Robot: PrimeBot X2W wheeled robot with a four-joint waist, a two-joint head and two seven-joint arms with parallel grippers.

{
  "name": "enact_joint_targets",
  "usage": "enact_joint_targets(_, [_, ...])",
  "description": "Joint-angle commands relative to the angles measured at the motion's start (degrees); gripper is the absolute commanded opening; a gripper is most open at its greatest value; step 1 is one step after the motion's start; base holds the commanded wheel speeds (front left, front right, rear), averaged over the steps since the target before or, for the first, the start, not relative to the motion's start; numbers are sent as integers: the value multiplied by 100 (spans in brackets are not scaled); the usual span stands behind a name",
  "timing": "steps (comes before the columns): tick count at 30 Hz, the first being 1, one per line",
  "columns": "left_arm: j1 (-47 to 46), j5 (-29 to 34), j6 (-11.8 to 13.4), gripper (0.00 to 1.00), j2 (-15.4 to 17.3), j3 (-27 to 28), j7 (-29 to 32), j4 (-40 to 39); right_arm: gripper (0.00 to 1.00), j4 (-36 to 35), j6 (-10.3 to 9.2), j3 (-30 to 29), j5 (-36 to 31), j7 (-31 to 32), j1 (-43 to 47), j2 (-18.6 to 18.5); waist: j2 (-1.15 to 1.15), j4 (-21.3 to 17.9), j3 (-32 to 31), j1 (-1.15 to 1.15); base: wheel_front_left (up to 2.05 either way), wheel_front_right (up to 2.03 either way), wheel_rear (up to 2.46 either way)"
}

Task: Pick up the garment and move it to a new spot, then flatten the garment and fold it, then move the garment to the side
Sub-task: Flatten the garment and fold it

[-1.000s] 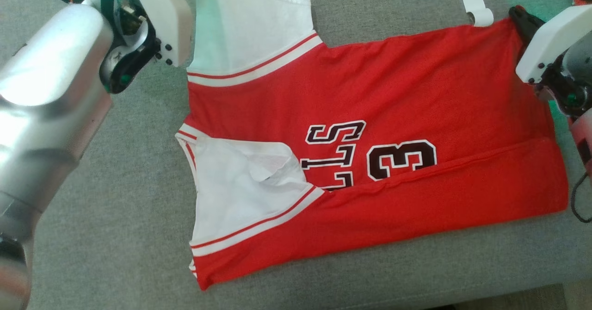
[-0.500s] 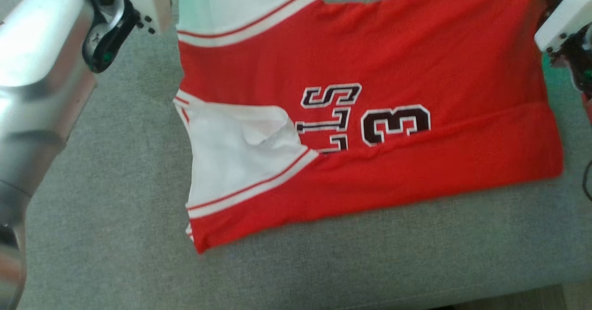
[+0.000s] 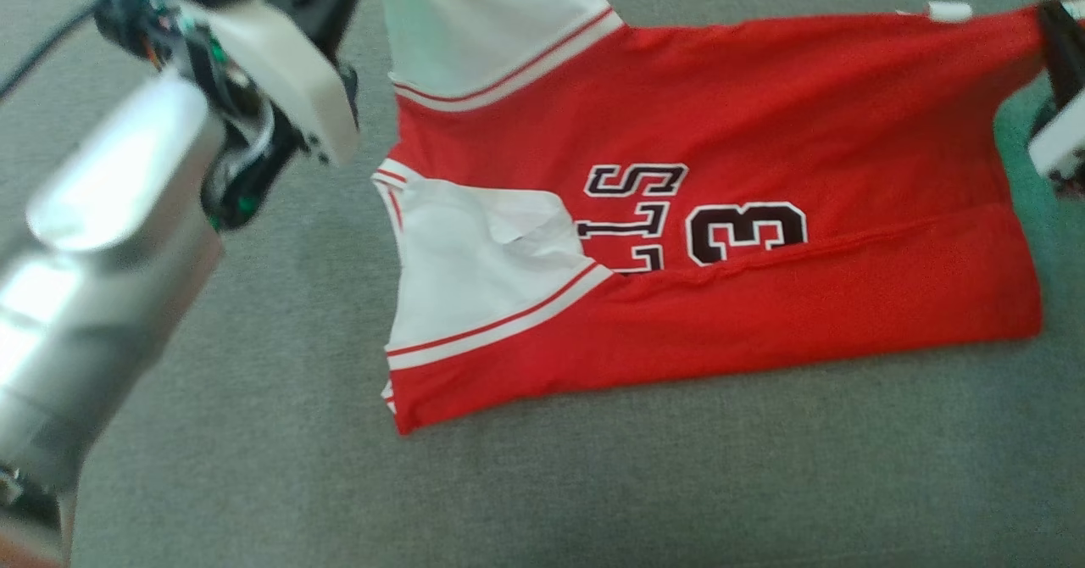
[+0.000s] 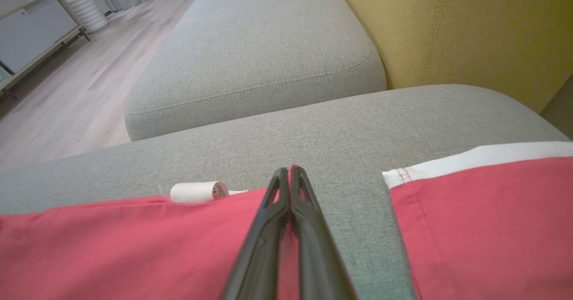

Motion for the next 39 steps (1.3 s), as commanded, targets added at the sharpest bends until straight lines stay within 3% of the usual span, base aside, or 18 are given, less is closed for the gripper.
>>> enact_joint_targets(1, [-110,-56,13,0,292,213,-42,-253,0,-173,37,-40,72,-84,162,-208,0,104,-102,1,0,0,0])
enact_joint_targets(7, [566,-153,254,0,650,139,-10,-1103,0,-437,37,-217,271,-223,761,-375,0,300,-333,1,0,0,0])
enact_joint_targets(14, [1661,-358,790,0,1135,80,-72,-2129,0,-804,37,-587,410,-365,1636,-523,0,383,-611,1,0,0,0])
enact_joint_targets(21, [2438,-497,1153,0,1385,13,-216,-2721,0,-1055,37,-920,414,-424,2313,-531,0,371,-718,1,0,0,0])
enact_joint_targets(28, [3128,-586,1491,0,1440,-156,-322,-3084,0,-1377,37,-1315,314,-383,3017,-369,0,361,-833,1,0,0,0])
enact_joint_targets(39, [3635,-778,1537,0,1229,-312,-488,-2948,0,-1659,37,-1867,-98,-102,3669,12,0,351,-928,1,0,0,0])
